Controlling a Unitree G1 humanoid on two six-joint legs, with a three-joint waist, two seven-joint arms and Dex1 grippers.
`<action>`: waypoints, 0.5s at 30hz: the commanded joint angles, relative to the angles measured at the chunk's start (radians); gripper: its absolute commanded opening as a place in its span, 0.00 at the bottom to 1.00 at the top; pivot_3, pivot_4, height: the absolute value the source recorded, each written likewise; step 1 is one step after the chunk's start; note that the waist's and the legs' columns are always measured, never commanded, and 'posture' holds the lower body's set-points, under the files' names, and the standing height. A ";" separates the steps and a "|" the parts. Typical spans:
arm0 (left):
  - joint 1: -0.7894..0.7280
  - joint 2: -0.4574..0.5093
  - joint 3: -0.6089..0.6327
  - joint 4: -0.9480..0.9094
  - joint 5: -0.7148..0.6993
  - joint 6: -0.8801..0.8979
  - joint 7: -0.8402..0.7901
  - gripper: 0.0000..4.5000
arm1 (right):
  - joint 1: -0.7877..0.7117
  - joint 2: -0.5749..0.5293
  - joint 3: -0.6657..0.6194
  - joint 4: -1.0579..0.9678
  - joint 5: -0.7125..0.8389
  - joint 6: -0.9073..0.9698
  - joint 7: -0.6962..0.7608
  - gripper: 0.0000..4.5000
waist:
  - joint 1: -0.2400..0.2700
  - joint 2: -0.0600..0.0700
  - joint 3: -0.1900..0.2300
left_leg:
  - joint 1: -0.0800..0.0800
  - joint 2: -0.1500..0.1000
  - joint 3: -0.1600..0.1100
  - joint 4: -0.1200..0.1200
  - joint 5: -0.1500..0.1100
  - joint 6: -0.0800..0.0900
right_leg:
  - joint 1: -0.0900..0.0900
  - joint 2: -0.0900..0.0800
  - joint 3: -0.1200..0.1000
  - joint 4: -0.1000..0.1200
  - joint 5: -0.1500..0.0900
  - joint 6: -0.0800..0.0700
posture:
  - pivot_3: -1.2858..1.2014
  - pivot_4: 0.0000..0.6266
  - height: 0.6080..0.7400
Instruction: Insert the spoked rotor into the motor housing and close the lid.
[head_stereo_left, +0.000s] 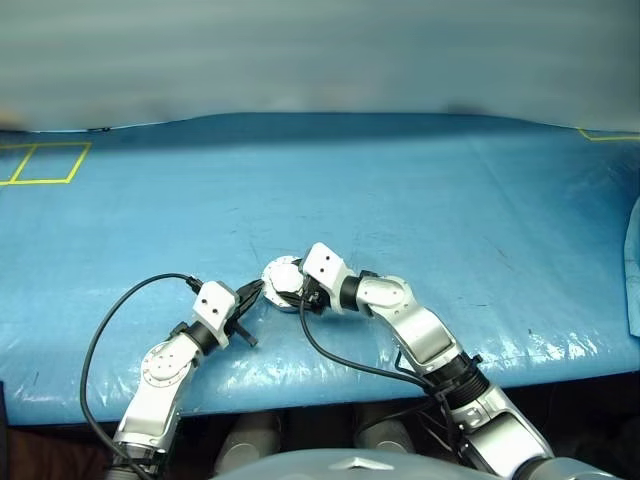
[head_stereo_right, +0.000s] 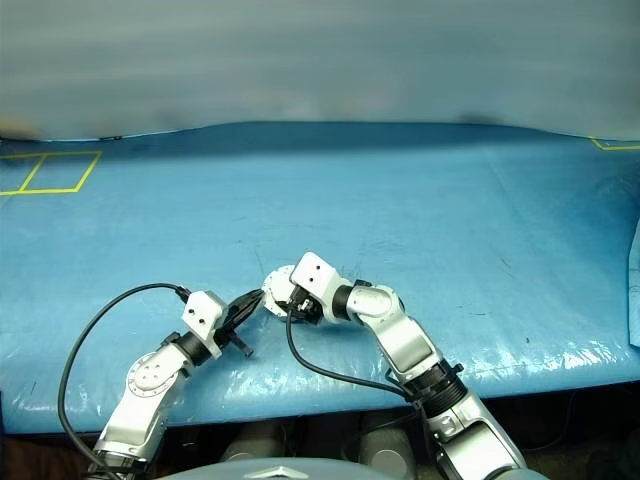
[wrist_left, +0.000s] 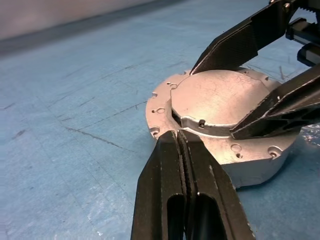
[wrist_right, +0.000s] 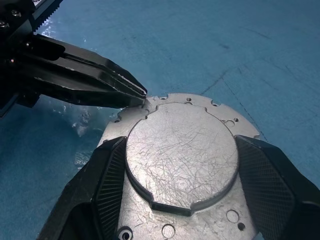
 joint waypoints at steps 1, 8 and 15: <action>0.011 0.008 -0.020 -0.008 0.010 0.021 -0.015 0.01 | 0.013 -0.017 0.008 0.022 -0.020 0.033 0.002 0.67 | 0.000 0.000 0.000 | 0.000 0.000 0.000 0.000 0.000 0.000 | 0.000 0.000 0.000 0.000 0.000 0.000 | 0.52 0.24 1.00; 0.022 0.011 -0.029 -0.025 -0.010 0.038 -0.042 0.00 | 0.025 -0.019 -0.007 -0.009 0.012 0.057 0.019 0.75 | 0.004 0.000 0.000 | 0.000 0.000 0.000 -0.001 0.000 0.000 | 0.000 0.000 0.000 -0.001 0.000 -0.001 | 0.52 0.24 1.00; 0.023 0.012 -0.033 -0.030 -0.007 0.042 -0.045 0.00 | 0.047 -0.009 -0.046 -0.065 0.068 0.065 0.031 1.00 | 0.009 0.000 0.000 | 0.000 0.000 0.000 -0.001 -0.001 -0.001 | 0.000 0.000 0.000 -0.001 -0.001 -0.001 | 0.52 0.24 1.00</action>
